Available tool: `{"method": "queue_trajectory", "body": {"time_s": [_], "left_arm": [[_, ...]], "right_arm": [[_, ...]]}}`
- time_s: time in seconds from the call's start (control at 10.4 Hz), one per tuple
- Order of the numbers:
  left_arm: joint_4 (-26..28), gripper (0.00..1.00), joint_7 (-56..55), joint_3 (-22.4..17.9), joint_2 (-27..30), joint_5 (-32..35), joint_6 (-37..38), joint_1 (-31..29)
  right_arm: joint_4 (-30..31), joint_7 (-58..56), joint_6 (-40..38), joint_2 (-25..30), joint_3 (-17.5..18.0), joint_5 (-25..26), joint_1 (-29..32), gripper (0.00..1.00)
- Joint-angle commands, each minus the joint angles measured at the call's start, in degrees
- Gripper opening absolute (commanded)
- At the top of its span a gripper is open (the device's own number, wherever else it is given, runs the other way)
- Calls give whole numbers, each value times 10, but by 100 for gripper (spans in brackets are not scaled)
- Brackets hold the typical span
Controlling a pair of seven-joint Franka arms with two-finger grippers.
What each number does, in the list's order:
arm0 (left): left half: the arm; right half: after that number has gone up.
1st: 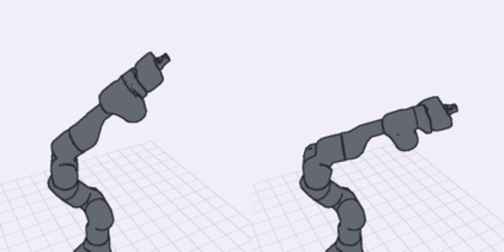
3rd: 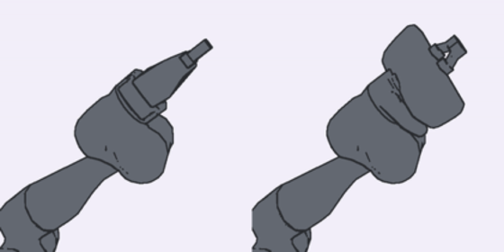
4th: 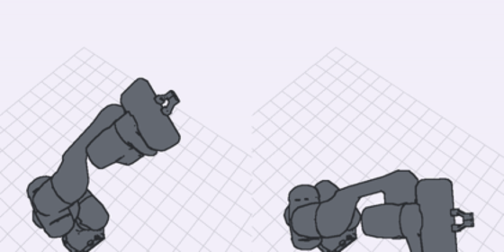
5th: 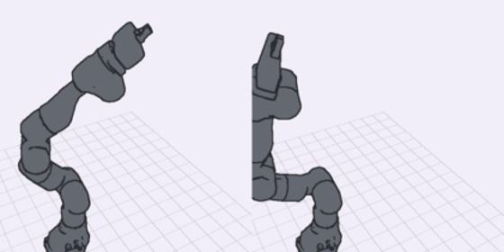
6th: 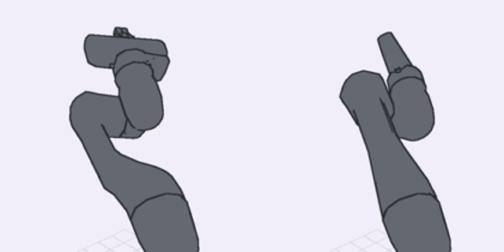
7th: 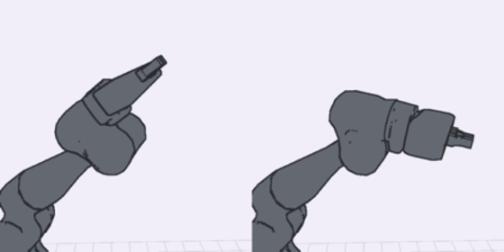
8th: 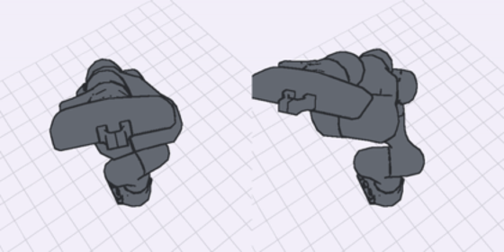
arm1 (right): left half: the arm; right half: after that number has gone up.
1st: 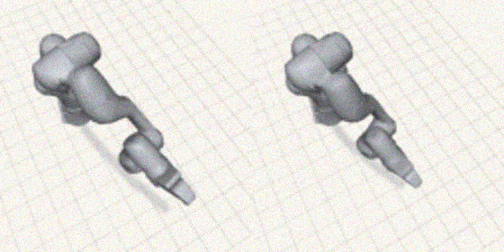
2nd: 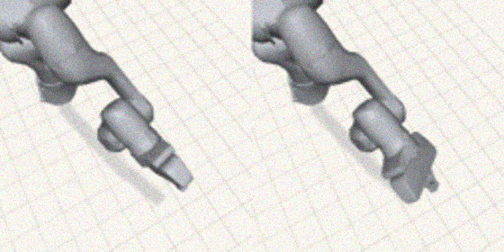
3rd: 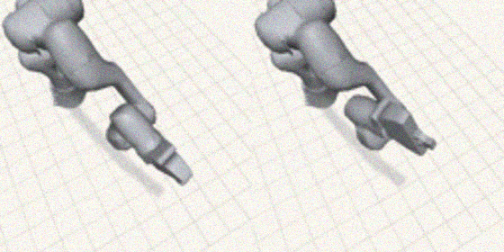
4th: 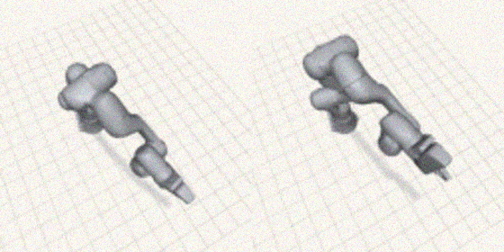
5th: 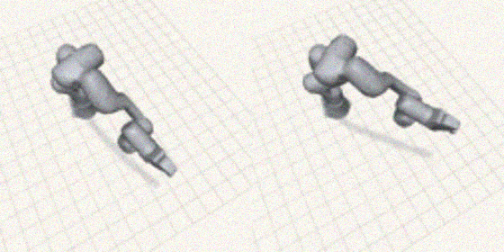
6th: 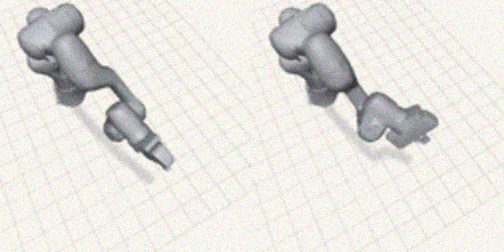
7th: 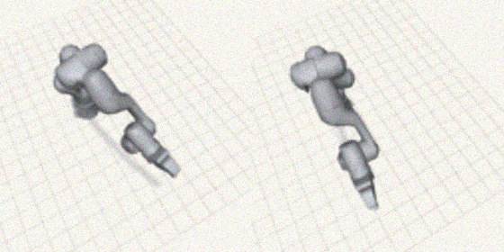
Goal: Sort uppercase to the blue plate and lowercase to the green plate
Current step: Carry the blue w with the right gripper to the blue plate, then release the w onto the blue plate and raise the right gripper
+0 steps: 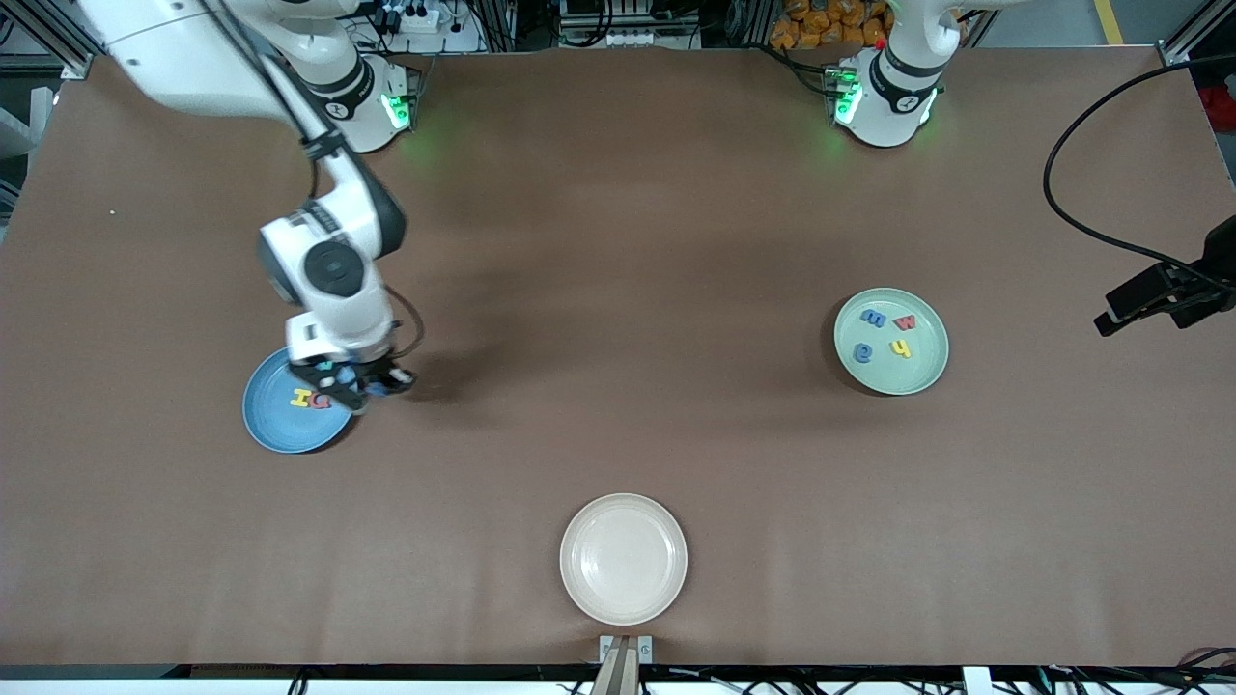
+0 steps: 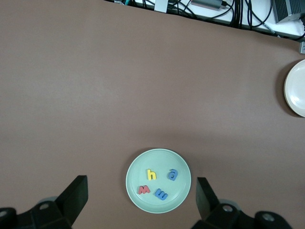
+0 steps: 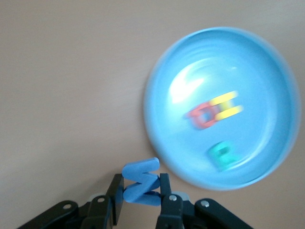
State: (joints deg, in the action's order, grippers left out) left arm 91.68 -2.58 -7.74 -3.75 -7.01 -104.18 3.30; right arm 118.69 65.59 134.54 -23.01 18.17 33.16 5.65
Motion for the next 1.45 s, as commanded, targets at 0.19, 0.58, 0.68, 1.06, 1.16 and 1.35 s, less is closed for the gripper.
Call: {"method": "queue_trajectory", "body": {"time_s": [0.19, 0.58, 0.68, 1.06, 1.16, 1.35], "left_arm": [[-23, 100, 27, -3, 5, -15, 15, -10], [-26, 100, 39, -7, 15, -11, 15, -11], [-19, 100, 39, -7, 28, -10, 13, -11], [-1, 100, 42, -7, 38, -10, 12, -14], [-5, 100, 42, -7, 38, -11, 11, -15], [-7, 100, 43, -8, 36, -11, 10, -18]], "right_arm": [[15, -79, -49, 8, -53, 12, 51, 0], [-7, -76, -57, -1, -51, 7, 69, 100], [-11, -76, -63, 2, -47, 6, 65, 100], [-9, -202, -61, 71, -38, -79, 67, 100], [-10, -309, -67, 101, -39, -165, 72, 100], [-47, -495, -129, 143, -55, -246, 86, 100]]}}
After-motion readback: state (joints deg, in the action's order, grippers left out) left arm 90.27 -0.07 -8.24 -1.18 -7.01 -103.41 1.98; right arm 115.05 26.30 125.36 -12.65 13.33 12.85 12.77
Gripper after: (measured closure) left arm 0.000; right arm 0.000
